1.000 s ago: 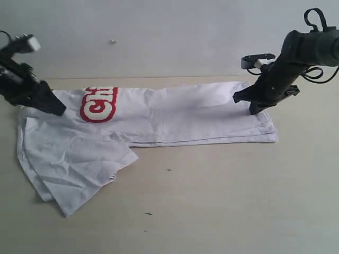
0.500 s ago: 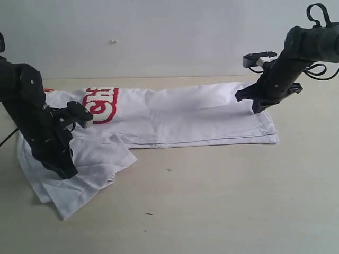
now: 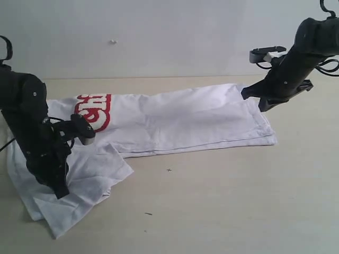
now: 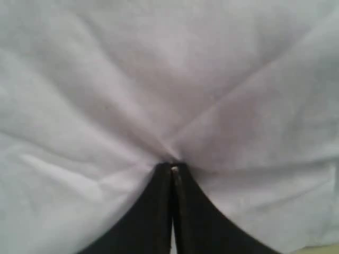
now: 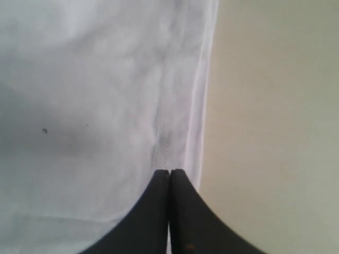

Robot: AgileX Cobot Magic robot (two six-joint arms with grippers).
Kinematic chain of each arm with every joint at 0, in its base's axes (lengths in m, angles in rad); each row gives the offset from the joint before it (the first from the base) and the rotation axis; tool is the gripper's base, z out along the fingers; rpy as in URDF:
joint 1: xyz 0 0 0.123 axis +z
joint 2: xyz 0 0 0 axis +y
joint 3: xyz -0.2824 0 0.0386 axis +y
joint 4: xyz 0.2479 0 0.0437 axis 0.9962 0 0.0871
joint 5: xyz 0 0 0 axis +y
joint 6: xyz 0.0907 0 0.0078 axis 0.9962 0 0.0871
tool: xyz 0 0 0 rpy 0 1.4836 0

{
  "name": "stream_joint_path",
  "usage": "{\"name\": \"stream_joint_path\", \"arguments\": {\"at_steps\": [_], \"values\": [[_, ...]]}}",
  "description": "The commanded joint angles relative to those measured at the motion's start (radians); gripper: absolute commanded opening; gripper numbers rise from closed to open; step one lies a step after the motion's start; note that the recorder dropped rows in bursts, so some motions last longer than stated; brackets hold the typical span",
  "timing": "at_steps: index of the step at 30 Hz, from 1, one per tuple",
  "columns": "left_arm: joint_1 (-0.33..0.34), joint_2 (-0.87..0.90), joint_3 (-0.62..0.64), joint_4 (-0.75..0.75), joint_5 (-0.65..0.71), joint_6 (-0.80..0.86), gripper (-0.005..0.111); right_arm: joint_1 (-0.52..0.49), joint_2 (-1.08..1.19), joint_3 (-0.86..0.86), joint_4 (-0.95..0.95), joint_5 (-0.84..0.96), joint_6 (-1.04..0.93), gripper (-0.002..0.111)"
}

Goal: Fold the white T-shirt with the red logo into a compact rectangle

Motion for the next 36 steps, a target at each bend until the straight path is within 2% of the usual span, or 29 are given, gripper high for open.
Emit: {"name": "stream_joint_path", "arguments": {"at_steps": [1,6,9,12,15,19,21,26,28,32,36], "values": [[-0.034,0.055,0.064,0.073,0.133,-0.011,0.0,-0.004,-0.068,0.051,0.003,-0.025,-0.045,0.0],[-0.032,-0.023,0.064,0.071,0.064,-0.009,0.0,-0.004,-0.073,0.057,0.085,-0.001,-0.11,0.0],[-0.031,-0.123,0.064,0.051,-0.05,-0.009,0.0,-0.001,-0.052,0.057,0.207,-0.024,-0.188,0.0],[-0.02,-0.207,0.064,0.001,-0.188,-0.007,0.0,0.024,-0.027,0.057,0.231,-0.068,-0.208,0.0],[0.011,-0.25,0.064,-0.115,-0.37,-0.005,0.0,0.062,0.003,0.057,0.227,-0.088,-0.208,0.0],[0.052,-0.236,0.064,-0.409,-0.634,-0.002,0.0,0.086,0.028,0.057,0.219,-0.091,-0.208,0.0],[0.057,-0.225,0.064,-0.446,-0.642,0.04,0.0,0.088,0.033,0.057,0.219,-0.095,-0.208,0.0],[0.065,-0.221,0.062,-0.448,-0.433,0.25,0.0,0.086,0.037,0.057,0.171,-0.122,-0.186,0.0],[0.077,-0.221,0.062,-0.462,-0.425,0.245,0.0,0.086,0.037,0.057,0.167,-0.112,-0.181,0.0],[0.118,-0.221,0.062,-0.541,-0.491,0.176,0.0,0.086,0.037,0.057,0.167,-0.064,-0.181,0.0],[0.132,-0.221,0.062,-0.558,-0.465,0.176,0.0,0.086,0.037,0.057,0.167,-0.059,-0.181,0.0]]}}
